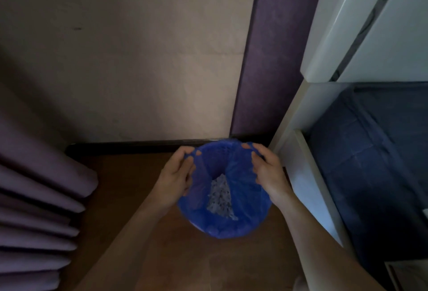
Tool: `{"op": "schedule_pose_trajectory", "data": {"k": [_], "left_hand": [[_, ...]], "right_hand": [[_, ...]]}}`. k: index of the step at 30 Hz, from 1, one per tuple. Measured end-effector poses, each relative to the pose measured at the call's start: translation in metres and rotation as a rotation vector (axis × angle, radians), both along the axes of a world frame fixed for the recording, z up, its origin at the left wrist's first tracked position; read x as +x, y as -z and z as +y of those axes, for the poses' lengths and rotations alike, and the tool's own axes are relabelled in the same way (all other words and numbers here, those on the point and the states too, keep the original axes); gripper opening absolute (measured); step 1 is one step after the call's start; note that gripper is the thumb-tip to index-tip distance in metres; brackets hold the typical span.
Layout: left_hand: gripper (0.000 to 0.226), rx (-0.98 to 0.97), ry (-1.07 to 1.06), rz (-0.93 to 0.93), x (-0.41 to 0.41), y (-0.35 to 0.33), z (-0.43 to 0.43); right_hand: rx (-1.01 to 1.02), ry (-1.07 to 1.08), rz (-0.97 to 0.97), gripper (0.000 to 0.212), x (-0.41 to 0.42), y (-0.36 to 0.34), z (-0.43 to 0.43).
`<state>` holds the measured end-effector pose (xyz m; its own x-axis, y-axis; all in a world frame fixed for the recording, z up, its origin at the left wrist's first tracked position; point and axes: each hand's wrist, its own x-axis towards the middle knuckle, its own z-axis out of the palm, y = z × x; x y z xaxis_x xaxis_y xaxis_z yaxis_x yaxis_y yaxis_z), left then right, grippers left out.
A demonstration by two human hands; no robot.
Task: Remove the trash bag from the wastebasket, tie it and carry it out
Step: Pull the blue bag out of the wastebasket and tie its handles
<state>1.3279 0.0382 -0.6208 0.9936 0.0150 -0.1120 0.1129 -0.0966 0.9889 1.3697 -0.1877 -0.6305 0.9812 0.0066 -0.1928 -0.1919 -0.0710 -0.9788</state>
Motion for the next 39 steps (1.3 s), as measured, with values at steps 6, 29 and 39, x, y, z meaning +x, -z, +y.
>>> {"op": "schedule_pose_trajectory", "data": {"k": [6,29,39], "left_hand": [[0.017,-0.028,0.180,0.000,-0.011,-0.003,-0.007],[0.017,0.733,-0.046,0.088,0.072,0.034,0.005],[0.019,-0.026,0.232,0.026,0.042,-0.008,-0.016]], "right_hand": [[-0.095,-0.153,0.040,0.040,-0.001,0.002,-0.015],[-0.560,0.141,-0.254,0.033,0.057,0.038,-0.024],[0.252,-0.142,-0.074,0.025,0.031,-0.018,-0.035]]}}
